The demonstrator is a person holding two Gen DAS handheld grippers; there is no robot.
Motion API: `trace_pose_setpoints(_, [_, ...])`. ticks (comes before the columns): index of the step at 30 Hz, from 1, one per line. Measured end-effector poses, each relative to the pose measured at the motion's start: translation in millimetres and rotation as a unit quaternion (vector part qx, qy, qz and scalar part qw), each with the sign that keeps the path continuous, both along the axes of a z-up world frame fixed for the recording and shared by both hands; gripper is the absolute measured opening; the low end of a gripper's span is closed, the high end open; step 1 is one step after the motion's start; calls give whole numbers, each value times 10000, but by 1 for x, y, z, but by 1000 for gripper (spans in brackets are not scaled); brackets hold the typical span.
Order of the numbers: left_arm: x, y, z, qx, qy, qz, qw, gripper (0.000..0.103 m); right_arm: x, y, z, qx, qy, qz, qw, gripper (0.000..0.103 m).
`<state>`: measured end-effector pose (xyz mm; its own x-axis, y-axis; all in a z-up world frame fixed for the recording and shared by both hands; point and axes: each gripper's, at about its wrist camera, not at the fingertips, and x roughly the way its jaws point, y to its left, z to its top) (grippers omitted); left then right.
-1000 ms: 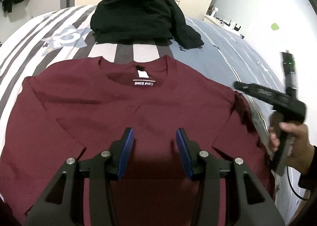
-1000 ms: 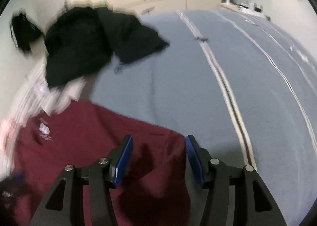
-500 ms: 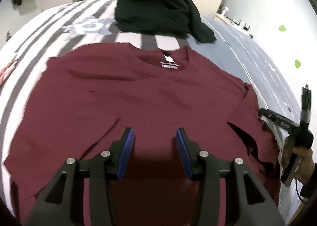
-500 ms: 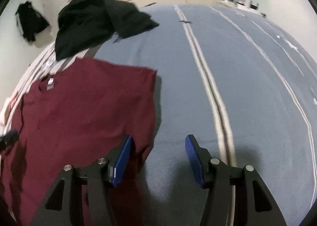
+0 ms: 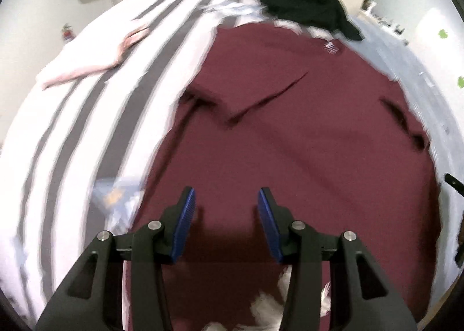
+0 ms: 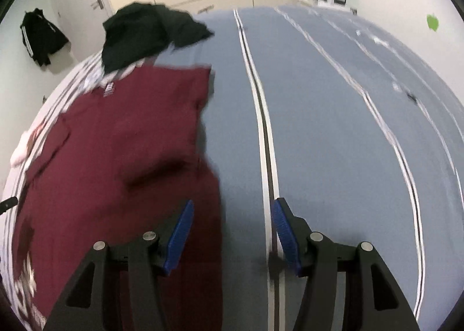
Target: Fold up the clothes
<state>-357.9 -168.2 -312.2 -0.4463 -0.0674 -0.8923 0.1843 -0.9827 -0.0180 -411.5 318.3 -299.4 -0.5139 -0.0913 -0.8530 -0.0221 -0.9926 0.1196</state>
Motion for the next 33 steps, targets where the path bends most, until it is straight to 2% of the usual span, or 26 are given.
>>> trace_pose_setpoints(6, [99, -31, -3, -124, -353, 490, 9981, 42, 89, -14, -21, 75, -531, 289, 9981, 53])
trace_pose_setpoints(10, [144, -40, -22, -132, -495, 504, 9974, 42, 140, -21, -35, 108, -725, 342, 9967, 53])
trace_pose_setpoints(14, [180, -49, -44, -45, -542, 417, 9976, 42, 180, -23, -39, 179, -659, 197, 9975, 53])
trace_pose_setpoints(18, [203, -56, -53, 14, -359, 326, 9988, 50, 218, -28, -40, 286, -486, 7, 9984, 53])
trace_pose_setpoints(20, [207, -58, -53, 105, -306, 305, 9990, 51, 235, -25, -41, 292, -419, -205, 9985, 53])
trace_pose_setpoints(23, [212, -53, -53, 184, -339, 23, 9993, 51, 258, -15, -43, 217, -360, -547, 9976, 53])
trace_pose_setpoints(26, [216, -47, -56, 164, -385, -178, 9990, 51, 273, -13, -45, 127, -363, -681, 9969, 53])
trace_pose_setpoints(28, [218, -42, -53, 151, -348, -279, 9989, 47, 280, -17, -47, 76, -368, -704, 9968, 53])
trace_pose_setpoints(29, [219, -39, -46, 160, -262, -316, 9990, 38, 281, -19, -48, 72, -362, -691, 9969, 54])
trace_pose_setpoints(30, [220, -36, -38, 168, -176, -352, 9991, 21, 281, -21, -49, 85, -355, -664, 9971, 54])
trace_pose_setpoints(31, [220, -33, -31, 176, -91, -389, 9990, 9, 280, -23, -49, 84, -359, -607, 9975, 48])
trace_pose_setpoints(32, [221, -30, -24, 185, -5, -425, 9989, 4, 278, -24, -48, 75, -367, -529, 9979, 33])
trace_pose_setpoints(33, [222, -27, -17, 193, 81, -461, 9987, 4, 276, -26, -46, 75, -371, -461, 9982, 7])
